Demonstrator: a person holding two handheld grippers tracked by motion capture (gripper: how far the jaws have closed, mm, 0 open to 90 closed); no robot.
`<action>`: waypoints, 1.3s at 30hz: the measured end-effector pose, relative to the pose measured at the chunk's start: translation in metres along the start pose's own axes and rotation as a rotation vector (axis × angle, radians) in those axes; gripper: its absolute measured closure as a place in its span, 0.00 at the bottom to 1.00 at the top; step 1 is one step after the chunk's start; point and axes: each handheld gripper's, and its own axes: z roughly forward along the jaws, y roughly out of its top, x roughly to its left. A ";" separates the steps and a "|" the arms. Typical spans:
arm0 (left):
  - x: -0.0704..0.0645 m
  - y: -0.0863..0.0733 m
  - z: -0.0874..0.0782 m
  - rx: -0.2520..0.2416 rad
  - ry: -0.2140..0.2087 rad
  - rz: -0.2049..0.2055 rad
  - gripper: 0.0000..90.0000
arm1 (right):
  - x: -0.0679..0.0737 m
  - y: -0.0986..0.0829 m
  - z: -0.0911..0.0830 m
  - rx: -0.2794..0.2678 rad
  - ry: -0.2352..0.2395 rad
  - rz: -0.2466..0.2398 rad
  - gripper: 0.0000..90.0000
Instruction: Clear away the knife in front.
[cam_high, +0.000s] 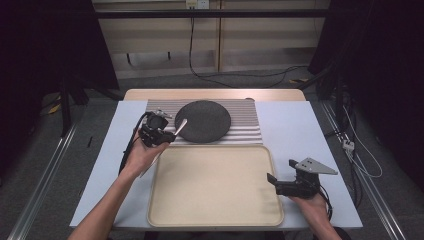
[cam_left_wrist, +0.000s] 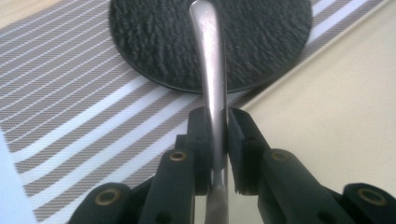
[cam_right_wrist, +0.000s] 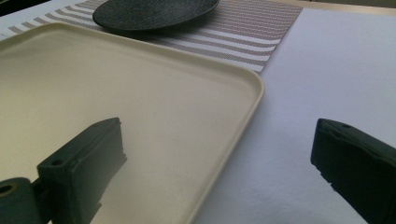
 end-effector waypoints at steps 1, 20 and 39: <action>-0.002 -0.001 0.000 0.003 -0.002 0.003 0.89 | 0.000 0.000 0.000 0.000 0.000 0.001 0.03; -0.036 -0.008 0.011 0.040 -0.056 0.035 0.89 | 0.000 0.000 -0.001 -0.001 0.003 -0.002 0.03; -0.064 -0.019 0.023 0.089 -0.114 0.047 0.89 | 0.000 0.000 0.000 0.000 0.007 -0.002 0.03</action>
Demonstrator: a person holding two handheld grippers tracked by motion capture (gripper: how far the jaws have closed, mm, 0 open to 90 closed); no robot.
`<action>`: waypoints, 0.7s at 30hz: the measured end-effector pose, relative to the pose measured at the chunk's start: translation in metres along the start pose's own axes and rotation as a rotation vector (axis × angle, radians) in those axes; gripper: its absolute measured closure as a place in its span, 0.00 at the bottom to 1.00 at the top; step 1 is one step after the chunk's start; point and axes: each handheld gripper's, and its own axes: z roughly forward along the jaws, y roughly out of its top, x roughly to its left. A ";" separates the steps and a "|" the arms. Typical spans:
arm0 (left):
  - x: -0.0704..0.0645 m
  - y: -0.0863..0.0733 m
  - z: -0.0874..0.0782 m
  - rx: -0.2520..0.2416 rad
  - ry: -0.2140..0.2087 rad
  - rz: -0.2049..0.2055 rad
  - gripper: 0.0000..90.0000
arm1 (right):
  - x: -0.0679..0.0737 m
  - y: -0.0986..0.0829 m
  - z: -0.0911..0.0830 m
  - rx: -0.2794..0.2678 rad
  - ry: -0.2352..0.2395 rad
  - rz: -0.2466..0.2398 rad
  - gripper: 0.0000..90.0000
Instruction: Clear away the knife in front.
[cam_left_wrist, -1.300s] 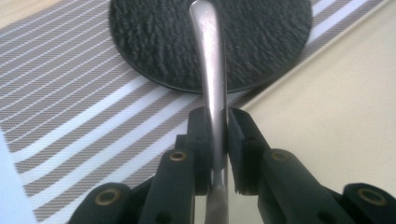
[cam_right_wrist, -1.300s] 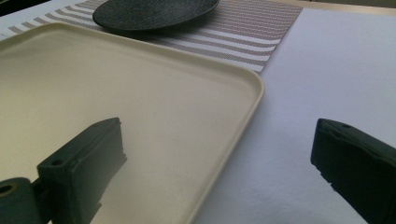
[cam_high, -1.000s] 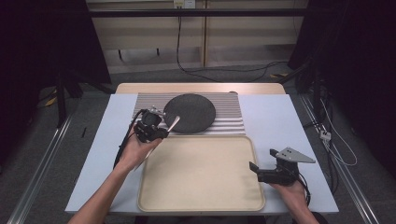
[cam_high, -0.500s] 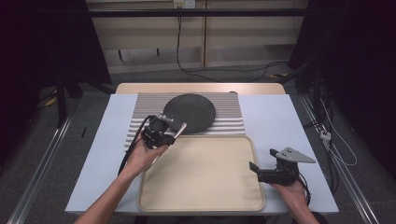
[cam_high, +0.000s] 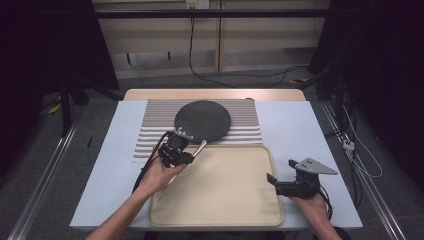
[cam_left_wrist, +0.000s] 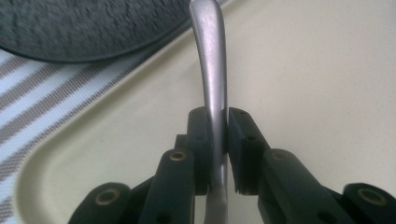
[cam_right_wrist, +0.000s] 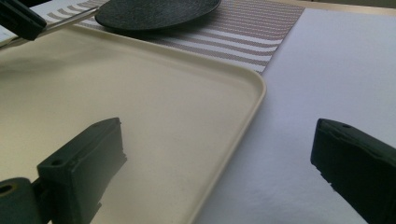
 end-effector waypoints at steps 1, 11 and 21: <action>-0.001 -0.001 0.001 0.006 0.000 0.002 0.89 | 0.000 0.000 0.000 0.000 -0.001 0.000 0.03; -0.009 -0.006 0.005 0.032 -0.015 0.016 0.89 | 0.000 0.000 0.000 0.001 0.000 -0.003 0.03; -0.008 -0.014 0.010 0.055 -0.025 0.000 0.89 | 0.000 0.000 0.000 0.001 0.000 -0.001 0.03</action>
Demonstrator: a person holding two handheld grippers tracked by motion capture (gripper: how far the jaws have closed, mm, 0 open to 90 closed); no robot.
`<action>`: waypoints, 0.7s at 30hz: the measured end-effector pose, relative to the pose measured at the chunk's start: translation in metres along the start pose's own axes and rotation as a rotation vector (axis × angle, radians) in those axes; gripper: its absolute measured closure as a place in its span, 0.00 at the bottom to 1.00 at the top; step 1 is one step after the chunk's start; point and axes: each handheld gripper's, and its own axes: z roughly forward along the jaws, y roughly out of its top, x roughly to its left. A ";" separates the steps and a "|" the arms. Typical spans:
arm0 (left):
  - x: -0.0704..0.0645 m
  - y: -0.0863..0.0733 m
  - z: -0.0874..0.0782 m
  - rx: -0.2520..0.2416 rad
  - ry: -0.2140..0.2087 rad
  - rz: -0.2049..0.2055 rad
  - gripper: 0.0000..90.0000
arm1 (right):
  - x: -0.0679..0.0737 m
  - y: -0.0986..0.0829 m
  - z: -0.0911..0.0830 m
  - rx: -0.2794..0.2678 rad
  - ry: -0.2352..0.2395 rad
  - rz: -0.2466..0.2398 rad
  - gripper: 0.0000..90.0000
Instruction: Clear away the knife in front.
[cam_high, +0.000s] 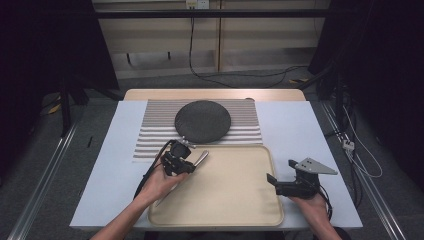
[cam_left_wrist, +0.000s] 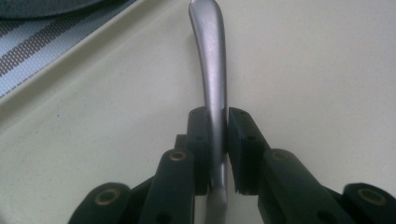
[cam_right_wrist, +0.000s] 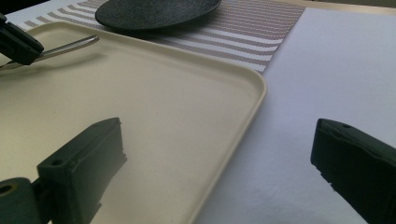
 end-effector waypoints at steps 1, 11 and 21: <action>0.000 -0.001 0.000 -0.008 -0.005 -0.002 0.89 | 0.000 0.000 0.000 0.000 0.000 -0.001 0.03; 0.005 -0.012 0.003 -0.006 0.000 -0.026 0.89 | 0.000 0.000 0.000 0.000 0.000 -0.001 0.03; 0.005 -0.021 0.001 -0.033 -0.009 -0.028 0.88 | 0.000 0.000 0.000 0.002 0.003 -0.002 0.03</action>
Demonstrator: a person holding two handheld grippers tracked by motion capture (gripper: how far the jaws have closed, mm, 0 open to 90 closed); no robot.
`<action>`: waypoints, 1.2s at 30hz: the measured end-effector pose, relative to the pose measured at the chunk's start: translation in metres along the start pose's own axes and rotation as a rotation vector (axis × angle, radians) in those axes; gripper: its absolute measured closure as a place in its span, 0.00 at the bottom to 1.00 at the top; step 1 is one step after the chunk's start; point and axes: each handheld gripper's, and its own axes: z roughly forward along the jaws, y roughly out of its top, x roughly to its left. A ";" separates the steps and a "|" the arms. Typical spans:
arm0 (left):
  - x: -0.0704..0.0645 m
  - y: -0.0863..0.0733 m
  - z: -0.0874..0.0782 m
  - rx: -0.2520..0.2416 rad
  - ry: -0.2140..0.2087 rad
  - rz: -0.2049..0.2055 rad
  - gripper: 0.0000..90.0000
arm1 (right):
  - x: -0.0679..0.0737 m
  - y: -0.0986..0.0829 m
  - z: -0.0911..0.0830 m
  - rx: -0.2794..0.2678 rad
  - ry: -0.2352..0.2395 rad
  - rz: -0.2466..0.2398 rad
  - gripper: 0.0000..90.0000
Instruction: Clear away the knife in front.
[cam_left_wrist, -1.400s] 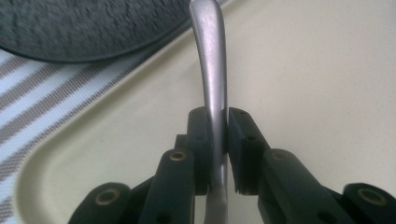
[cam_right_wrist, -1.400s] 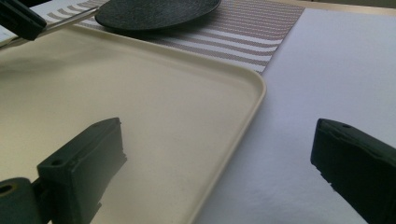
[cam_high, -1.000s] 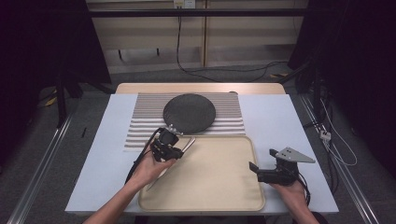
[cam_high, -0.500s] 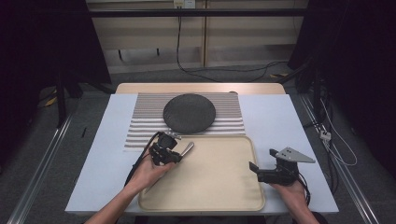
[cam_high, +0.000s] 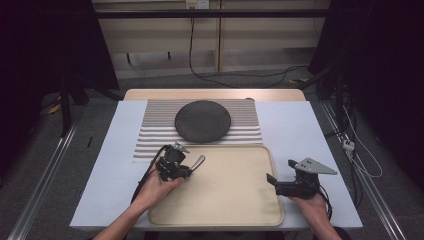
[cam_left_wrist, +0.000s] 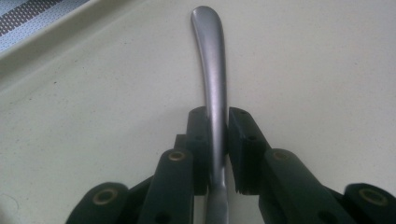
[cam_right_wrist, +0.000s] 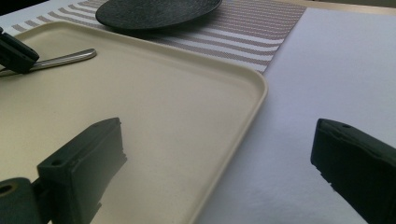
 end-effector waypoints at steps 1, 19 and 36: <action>0.000 0.000 0.000 0.000 -0.001 0.001 0.88 | 0.000 0.000 0.000 -0.001 0.001 0.000 0.03; 0.012 0.009 -0.019 -0.137 0.075 0.026 0.22 | 0.000 -0.001 0.000 -0.001 0.012 0.003 0.03; -0.017 0.003 -0.006 -0.166 -0.116 0.157 0.80 | -0.001 -0.001 -0.001 -0.005 0.012 0.000 0.03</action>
